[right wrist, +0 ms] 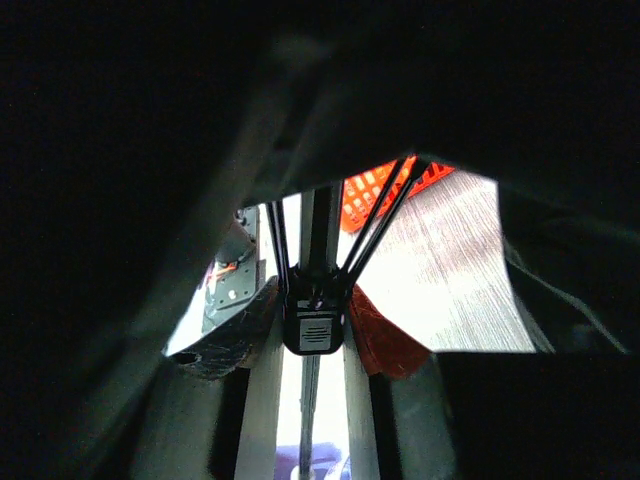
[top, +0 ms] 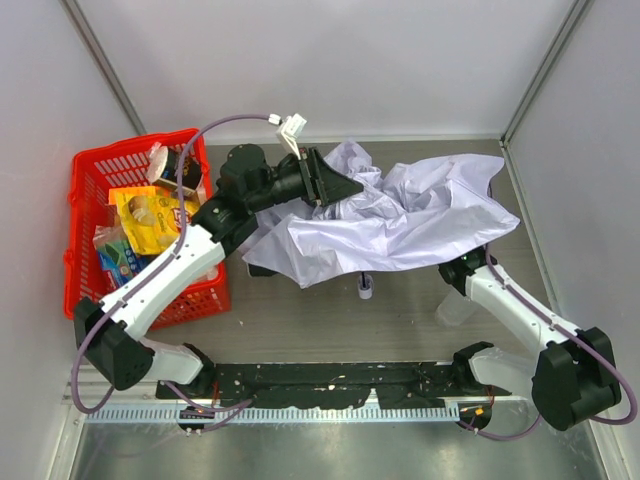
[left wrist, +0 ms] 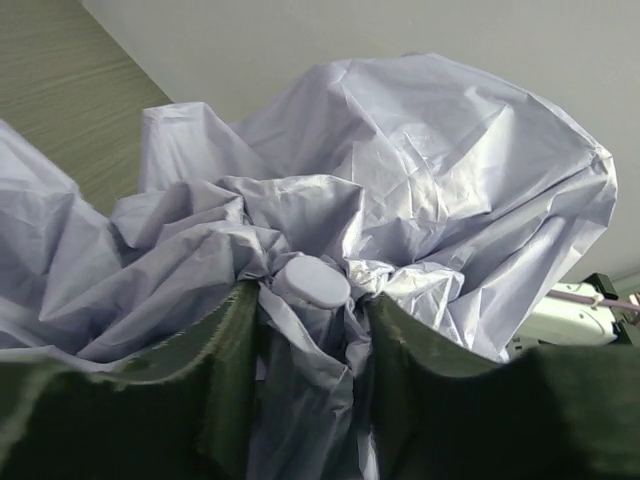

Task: Put away the umbrella

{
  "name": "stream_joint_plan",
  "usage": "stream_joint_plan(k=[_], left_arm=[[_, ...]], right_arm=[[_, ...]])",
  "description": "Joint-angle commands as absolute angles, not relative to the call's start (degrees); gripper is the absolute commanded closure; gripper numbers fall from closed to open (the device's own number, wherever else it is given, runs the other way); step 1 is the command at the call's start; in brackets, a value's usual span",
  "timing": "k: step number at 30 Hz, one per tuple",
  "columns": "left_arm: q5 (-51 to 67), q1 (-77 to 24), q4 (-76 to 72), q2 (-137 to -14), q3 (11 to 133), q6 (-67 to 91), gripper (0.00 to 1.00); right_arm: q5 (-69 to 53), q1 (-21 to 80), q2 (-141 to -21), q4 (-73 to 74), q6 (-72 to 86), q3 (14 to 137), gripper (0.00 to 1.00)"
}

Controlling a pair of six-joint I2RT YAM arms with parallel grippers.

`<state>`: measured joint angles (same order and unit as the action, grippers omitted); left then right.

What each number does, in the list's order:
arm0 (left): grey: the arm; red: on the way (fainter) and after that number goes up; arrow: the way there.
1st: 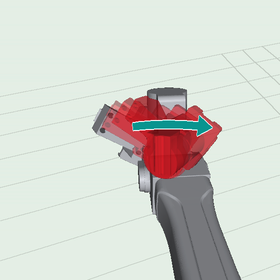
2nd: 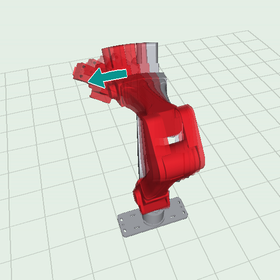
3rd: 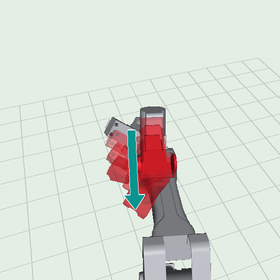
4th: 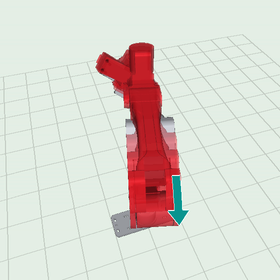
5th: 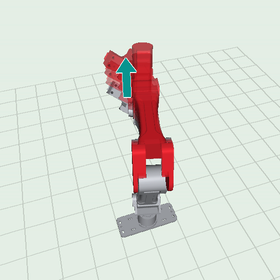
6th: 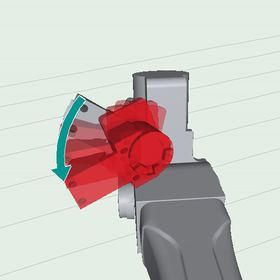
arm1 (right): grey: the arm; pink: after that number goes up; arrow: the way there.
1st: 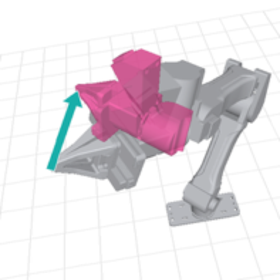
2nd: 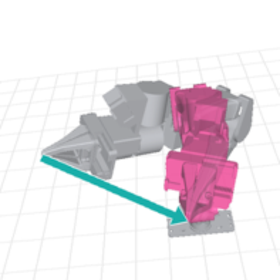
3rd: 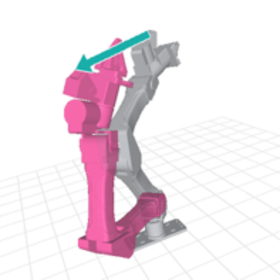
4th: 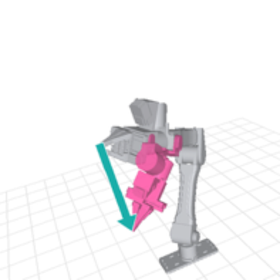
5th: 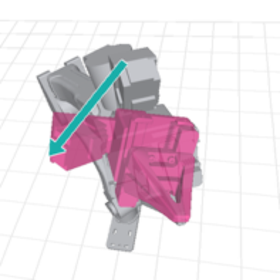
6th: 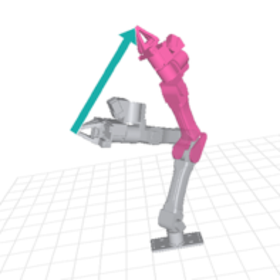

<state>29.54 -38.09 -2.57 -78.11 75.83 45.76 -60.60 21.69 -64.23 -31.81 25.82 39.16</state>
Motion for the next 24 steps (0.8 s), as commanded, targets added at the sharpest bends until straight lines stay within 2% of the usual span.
stream_joint_plan(k=[1, 2, 3, 4, 6, 7, 8, 9, 10, 11, 17, 22, 24], left_arm=[[33.14, -40.6, -5.45, -77.96, 76.99, 47.81, 0.72], [32.7, -40.69, -5.45, -77.61, 76.73, 47.81, 0.86], [31.83, -40.69, -5.62, -77.0, 76.12, 47.81, 0.95], [30.42, -40.61, -6.06, -76.12, 75.42, 47.64, 1.0], [26.57, -40.61, -6.5, -73.75, 73.75, 46.59, 1.0], [24.37, -40.61, -6.24, -72.61, 73.22, 45.89, 1.0], [21.82, -40.61, -5.54, -71.38, 72.86, 45.18, 1.0], [19.19, -40.61, -4.75, -70.41, 72.77, 44.22, 1.0], [16.99, -40.69, -4.14, -69.1, 72.43, 43.77, 1.0], [14.53, -40.61, -4.13, -67.95, 71.9, 43.51, 1.0], [3.45, -40.61, -3.52, -62.76, 68.29, 45.26, 1.0], [-3.42, -40.61, 4.55, -61.17, 68.99, 45.44, 1.0], [-4.48, -40.52, 6.41, -60.65, 68.99, 45.61, 1.0]], right_arm=[[-59.6, 23.11, -62.67, -34.1, 22.67, 44.56, 0.99], [-59.24, 23.03, -62.75, -34.01, 22.76, 44.82, 0.99], [-58.02, 23.11, -63.1, -33.93, 23.37, 44.82, 0.99], [-56.62, 23.12, -63.11, -33.93, 23.81, 44.82, 0.99], [-52.66, 23.2, -62.93, -33.66, 25.66, 44.04, 0.96], [-49.51, 23.38, -62.67, -33.4, 27.23, 43.42, 0.84], [-48.0, 23.64, -62.06, -33.31, 28.03, 41.85, 0.76], [-44.51, 23.99, -61.18, -33.22, 28.82, 40.53, 0.62], [-43.17, 24.26, -60.74, -33.14, 28.92, 38.17, 0.55], [-40.11, 24.43, -60.12, -32.87, 29.09, 37.01, 0.31], [-29.19, 28.2, -57.4, -43.06, 34.63, 26.38, 0.27], [-11.83, 37.94, -52.65, -32.18, 25.24, 27.25, 0.27], [-8.63, 40.07, -49.94, -30.95, 22.34, 26.89, 0.27]])
